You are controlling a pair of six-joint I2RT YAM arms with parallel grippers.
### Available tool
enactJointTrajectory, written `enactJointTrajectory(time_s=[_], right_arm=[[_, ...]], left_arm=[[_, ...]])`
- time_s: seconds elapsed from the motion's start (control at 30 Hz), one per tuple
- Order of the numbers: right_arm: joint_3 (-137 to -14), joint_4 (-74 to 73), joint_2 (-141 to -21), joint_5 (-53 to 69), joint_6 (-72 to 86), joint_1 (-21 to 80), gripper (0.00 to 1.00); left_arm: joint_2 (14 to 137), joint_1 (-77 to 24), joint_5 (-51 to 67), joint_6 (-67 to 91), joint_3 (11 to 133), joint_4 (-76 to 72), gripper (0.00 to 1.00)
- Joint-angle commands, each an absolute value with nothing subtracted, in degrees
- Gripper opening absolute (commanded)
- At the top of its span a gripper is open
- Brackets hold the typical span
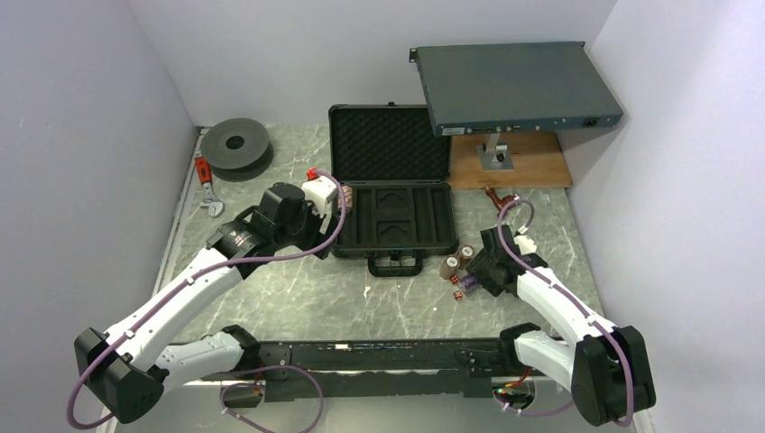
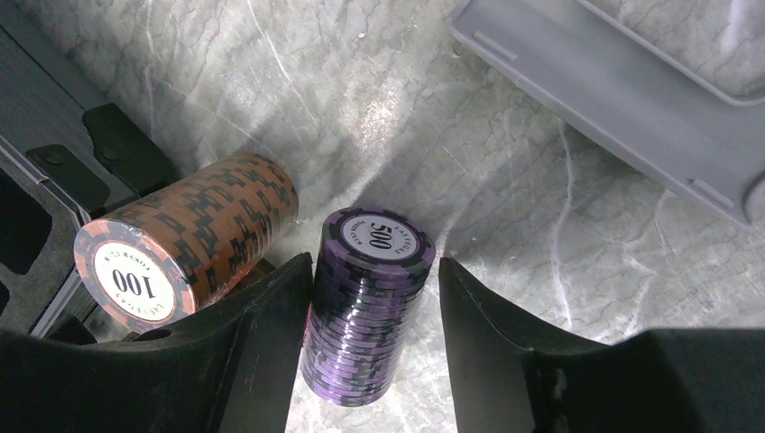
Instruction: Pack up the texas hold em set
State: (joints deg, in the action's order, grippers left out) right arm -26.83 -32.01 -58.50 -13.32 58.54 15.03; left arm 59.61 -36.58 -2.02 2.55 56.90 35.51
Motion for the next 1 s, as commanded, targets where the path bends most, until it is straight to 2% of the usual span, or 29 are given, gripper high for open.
enactJointTrajectory(time_s=[0.0,0.1,0.2,0.33,0.5,0.67,0.97], right_arm=[[-26.0,-29.6,-58.6,-12.8,56.8,14.8,0.55],[-26.0,-28.7,-58.6,-12.1,55.3,14.7,0.51],[-26.4,-29.6,-57.8,-12.6,54.9,14.8,0.33],[-26.8,-30.3,-56.5,-13.1,54.2,14.8,0.30],[-27.2,-30.9,-56.9,-13.6,52.3,14.8,0.36],[-26.8,-29.8,-58.2,-11.9,51.5,14.8,0.51],[-26.7,-28.9,-58.4,-11.9,50.9,14.8,0.56]], left_arm=[[59.5,-36.8,-2.5,1.8,58.7,36.2,0.84],[59.4,-36.8,-2.4,1.8,58.7,36.3,0.83],[59.2,-36.8,-2.6,1.8,58.7,36.2,0.84],[59.2,-36.8,-2.6,1.8,58.7,36.3,0.83],[59.3,-36.8,-2.5,1.8,58.7,36.4,0.83],[59.3,-36.8,-2.6,1.7,58.8,36.4,0.83],[59.5,-36.9,-2.5,1.7,58.8,36.5,0.83]])
